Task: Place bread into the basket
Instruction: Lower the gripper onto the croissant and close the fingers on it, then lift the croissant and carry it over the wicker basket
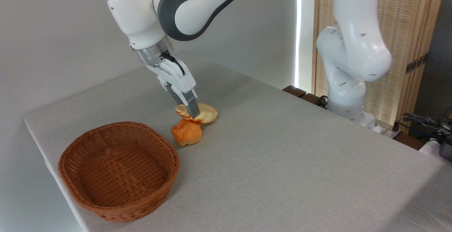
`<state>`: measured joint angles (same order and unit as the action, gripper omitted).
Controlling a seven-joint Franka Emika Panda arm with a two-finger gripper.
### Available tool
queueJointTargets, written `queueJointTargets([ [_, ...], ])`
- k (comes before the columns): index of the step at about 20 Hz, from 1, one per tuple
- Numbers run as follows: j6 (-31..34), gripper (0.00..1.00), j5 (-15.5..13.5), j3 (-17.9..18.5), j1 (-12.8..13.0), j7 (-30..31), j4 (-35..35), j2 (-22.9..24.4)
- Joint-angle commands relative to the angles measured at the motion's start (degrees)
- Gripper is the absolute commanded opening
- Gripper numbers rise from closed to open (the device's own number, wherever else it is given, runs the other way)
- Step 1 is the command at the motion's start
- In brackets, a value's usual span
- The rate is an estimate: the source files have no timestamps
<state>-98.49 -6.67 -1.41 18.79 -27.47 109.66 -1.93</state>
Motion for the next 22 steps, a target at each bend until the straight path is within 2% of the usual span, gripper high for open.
queueJointTargets([
  [1, 0.7, 0.44, -2.2, 1.3, -0.1, 0.4, -3.4, 0.9],
  [4, 0.4, 0.44, -3.5, 3.7, -0.5, 0.2, -6.6, 0.8],
  [8, -0.7, 0.44, -9.7, 9.2, -0.6, 0.2, -11.9, -0.6],
  [12, -5.8, 0.49, -12.9, 12.4, -0.6, 0.8, -14.8, -2.6],
  [13, -7.3, 0.54, -13.0, 12.5, -0.6, 0.9, -15.4, -3.0],
  [15, -11.5, 1.00, -12.8, 12.5, -0.6, 3.1, -15.4, -4.0],
  [18, -17.0, 1.00, -12.9, 12.5, -0.6, 6.3, -15.5, -5.4],
  [22, -17.2, 1.00, -12.7, 12.3, -0.5, 6.3, -15.5, -6.0],
])
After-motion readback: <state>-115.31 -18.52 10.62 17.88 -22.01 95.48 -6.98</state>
